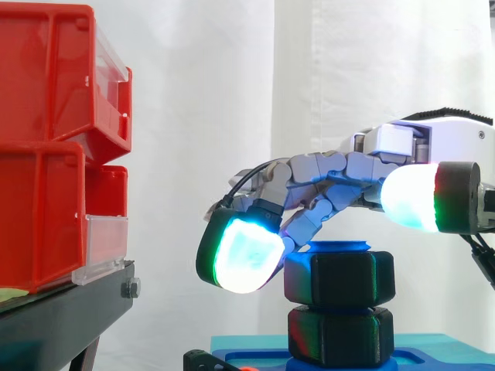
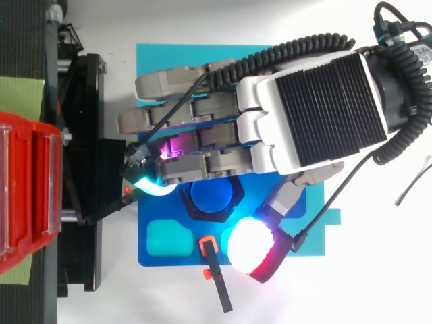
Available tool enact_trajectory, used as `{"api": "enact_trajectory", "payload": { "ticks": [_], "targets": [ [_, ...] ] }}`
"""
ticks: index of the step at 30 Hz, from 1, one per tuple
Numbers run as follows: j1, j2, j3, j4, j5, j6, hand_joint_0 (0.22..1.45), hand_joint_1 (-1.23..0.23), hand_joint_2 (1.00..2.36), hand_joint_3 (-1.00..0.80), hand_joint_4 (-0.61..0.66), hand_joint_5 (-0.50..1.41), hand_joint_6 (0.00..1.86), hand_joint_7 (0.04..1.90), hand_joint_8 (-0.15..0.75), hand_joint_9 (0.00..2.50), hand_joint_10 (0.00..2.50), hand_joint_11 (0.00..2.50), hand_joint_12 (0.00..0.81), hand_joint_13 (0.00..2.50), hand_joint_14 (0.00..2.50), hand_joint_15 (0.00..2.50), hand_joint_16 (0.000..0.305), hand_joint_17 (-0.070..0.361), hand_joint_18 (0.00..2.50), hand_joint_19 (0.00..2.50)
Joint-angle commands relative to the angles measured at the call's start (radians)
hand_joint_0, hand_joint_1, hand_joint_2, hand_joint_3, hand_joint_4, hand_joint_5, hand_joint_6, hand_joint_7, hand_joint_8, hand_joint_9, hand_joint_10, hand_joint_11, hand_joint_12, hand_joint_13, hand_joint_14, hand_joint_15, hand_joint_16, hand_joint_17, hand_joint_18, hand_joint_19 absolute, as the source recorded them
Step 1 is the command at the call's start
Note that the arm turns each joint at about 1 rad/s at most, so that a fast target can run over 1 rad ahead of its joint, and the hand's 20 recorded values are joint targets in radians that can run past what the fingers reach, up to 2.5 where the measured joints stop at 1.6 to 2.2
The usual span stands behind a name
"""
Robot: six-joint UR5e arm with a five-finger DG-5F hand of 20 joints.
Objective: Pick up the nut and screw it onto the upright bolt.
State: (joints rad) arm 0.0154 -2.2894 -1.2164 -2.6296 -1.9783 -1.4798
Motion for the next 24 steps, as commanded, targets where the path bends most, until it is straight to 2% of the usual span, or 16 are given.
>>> {"api": "enact_trajectory", "payload": {
  "ticks": [1, 5, 14, 18, 24],
  "targets": [
    [0.000, -0.001, 0.000, -0.001, -0.001, 0.000, 0.47, -0.04, 1.00, -0.50, 0.17, 0.00, 0.50, 1.40, 0.210, 0.57, 0.00, 0.00, 0.259, 0.36, 0.00, 0.00, 0.027, 0.061, 0.00, 0.00],
    [-0.003, -0.001, 0.000, -0.003, -0.001, 0.000, 0.47, -0.06, 1.00, -0.50, 0.16, 0.02, 0.51, 1.42, 0.211, 0.65, 0.00, 0.00, 0.248, 0.41, 0.00, 0.00, 0.025, 0.057, 0.06, 0.00],
    [-0.006, -0.001, 0.000, -0.004, -0.002, 0.000, 0.48, -0.09, 1.00, -0.50, 0.12, 0.03, 0.61, 1.23, 0.215, 0.84, 0.00, 0.00, 0.212, 0.58, 0.00, 0.00, 0.021, 0.047, 0.25, 0.00],
    [-0.008, 0.001, 0.000, -0.006, -0.002, 0.000, 0.49, -0.10, 1.00, -0.50, 0.11, 0.03, 0.62, 1.21, 0.226, 0.93, 0.00, 0.00, 0.198, 0.63, 0.00, 0.00, 0.019, 0.042, 0.29, 0.00],
    [-0.018, 0.001, 0.000, -0.012, -0.004, 0.000, 0.50, -0.13, 1.00, -0.50, 0.09, 0.04, 0.66, 1.14, 0.222, 1.11, 0.00, 0.00, 0.162, 0.77, 0.00, 0.00, 0.014, 0.032, 0.45, 0.04]
  ]
}}
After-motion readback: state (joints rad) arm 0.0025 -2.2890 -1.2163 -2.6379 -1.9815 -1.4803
